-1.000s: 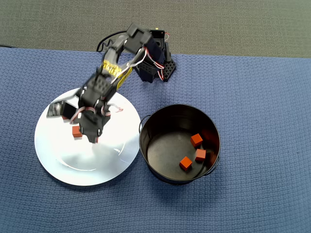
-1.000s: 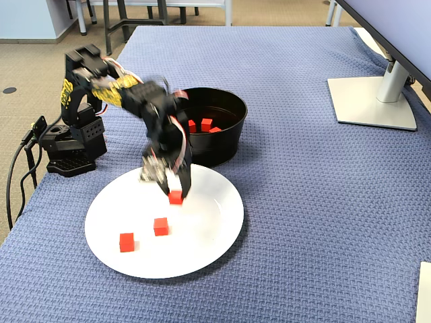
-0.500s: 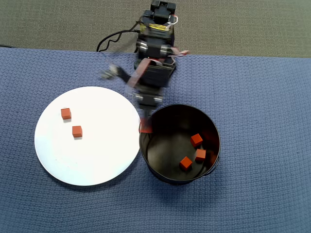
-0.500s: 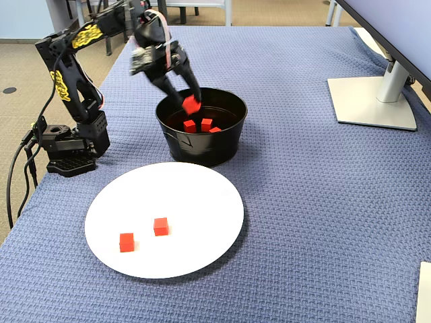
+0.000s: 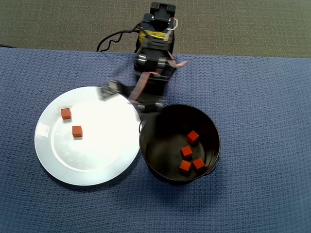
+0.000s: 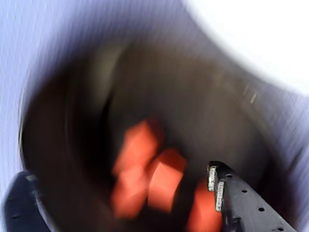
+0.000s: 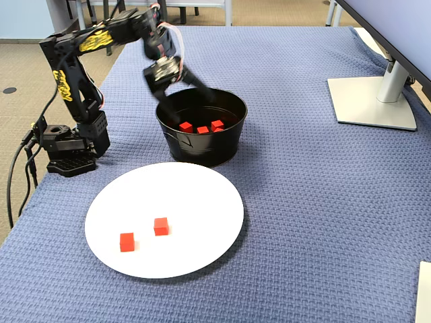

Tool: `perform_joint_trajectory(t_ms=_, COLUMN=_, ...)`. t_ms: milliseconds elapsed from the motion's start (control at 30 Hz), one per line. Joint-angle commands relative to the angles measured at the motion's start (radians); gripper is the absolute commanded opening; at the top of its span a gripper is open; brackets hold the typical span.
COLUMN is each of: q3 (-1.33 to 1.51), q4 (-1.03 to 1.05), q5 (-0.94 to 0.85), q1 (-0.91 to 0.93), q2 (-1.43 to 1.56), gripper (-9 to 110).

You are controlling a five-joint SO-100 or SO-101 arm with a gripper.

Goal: Pick up the red cubes from the white plate and place them in the black recipient

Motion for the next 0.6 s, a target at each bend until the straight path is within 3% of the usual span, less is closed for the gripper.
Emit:
perform_joint_trajectory(t_ms=0, q3=0.060, q4=-0.137, q5=-0.313, q1=0.252, q2=0.005, gripper=30)
perform_joint_trajectory(t_ms=300, q3=0.169, q4=-0.354, q5=-0.704, q1=0.488, q2=-0.146, gripper=26)
perform_joint_trajectory(t_ms=567, q3=0.192, q4=-0.503, q5=-0.741, q1=0.558, q2=-0.276, gripper=23)
